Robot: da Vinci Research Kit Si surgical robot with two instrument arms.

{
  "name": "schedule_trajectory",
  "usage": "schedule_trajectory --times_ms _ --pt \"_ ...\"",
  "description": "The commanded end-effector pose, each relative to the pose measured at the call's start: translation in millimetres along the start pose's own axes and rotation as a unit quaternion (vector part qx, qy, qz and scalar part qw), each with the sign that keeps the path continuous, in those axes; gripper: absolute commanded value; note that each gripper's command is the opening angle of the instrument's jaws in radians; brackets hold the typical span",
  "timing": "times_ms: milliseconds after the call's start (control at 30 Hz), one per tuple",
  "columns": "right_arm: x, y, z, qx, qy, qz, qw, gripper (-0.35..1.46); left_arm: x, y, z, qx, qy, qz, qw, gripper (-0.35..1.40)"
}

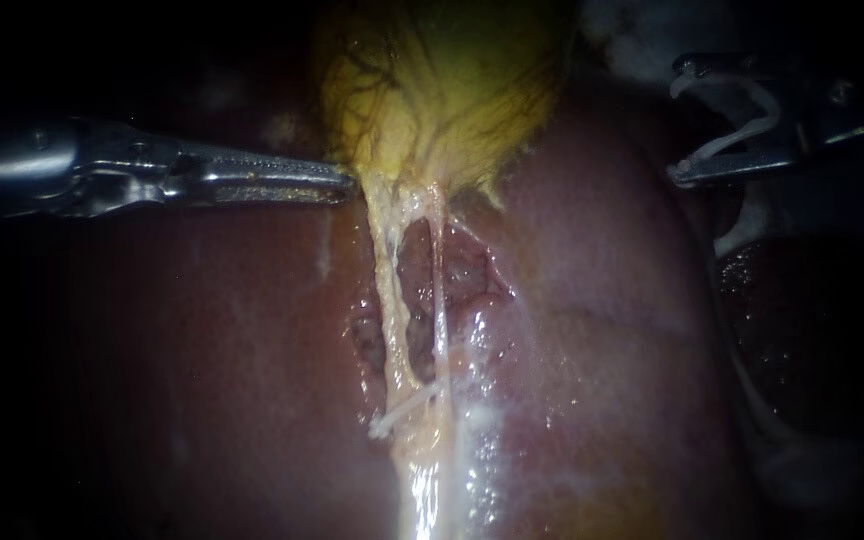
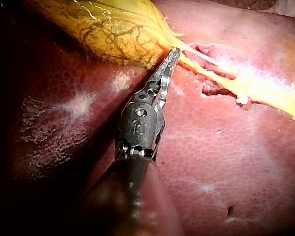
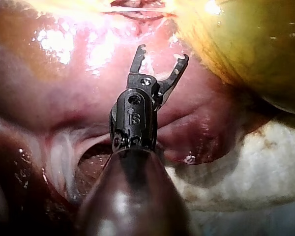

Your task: Clipping second clip left tube

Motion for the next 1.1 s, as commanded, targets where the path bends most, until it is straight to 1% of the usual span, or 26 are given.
schedule_trajectory --times_ms 33,167,200,267,300,367,400,533,567,733,867,967,1100 --pt "0.0 0.0 0.0 0.001 0.0 0.0 1.0 0.6 -0.1 0.0 -0.1 0.001 0.0 0.0 1.0 -0.35" --pt "0.1 0.0 0.0 0.002 -0.001 0.0 1.0 0.6 -0.6 0.0 -1.3 0.004 0.0 -0.001 1.0 -0.35" --pt "0.1 0.0 0.0 0.002 -0.001 0.0 1.0 0.6 -0.9 0.0 -2.0 0.006 0.0 -0.002 1.0 -0.35" --pt "0.1 0.0 0.0 0.003 0.0 0.0 1.0 0.6 -1.5 -0.1 -3.2 0.002 0.001 -0.004 1.0 -0.35" --pt "0.1 0.0 0.0 0.003 0.0 0.0 1.0 0.6 -2.0 -0.1 -4.1 0.0 0.002 -0.005 1.0 -0.35" --pt "0.1 0.0 0.1 0.003 0.0 0.0 1.0 0.6 -2.7 0.0 -5.5 -0.005 0.0 -0.007 1.0 -0.35" --pt "0.1 0.0 0.1 0.003 -0.001 0.0 1.0 0.6 -3.2 0.0 -6.4 -0.009 -0.004 -0.009 0.9999 -0.35" --pt "0.2 0.0 0.3 0.006 0.002 0.001 1.0 0.6 -4.0 0.2 -8.2 -0.014 -0.009 -0.012 0.9998 -0.35" --pt "0.3 0.0 0.3 0.009 0.003 0.001 1.0 0.6 -4.1 0.3 -8.4 -0.014 -0.009 -0.016 0.9997 -0.35" --pt "0.7 -0.5 0.9 0.028 0.012 0.003 0.9995 0.6 -4.2 0.2 -8.5 -0.014 -0.011 -0.016 0.9997 -0.35" --pt "1.1 -1.1 1.9 0.056 0.022 0.003 0.9982 0.6 -4.2 0.2 -8.5 -0.014 -0.011 -0.016 0.9997 -0.35" --pt "1.3 -2.0 3.1 0.08 0.034 -0.001 0.9962 0.6 -4.2 0.2 -8.5 -0.014 -0.011 -0.016 0.9997 -0.35" --pt "1.1 -3.4 5.1 0.104 0.047 0.017 0.9934 0.59 -4.2 0.1 -8.6 -0.014 -0.011 -0.016 0.9997 -0.35"
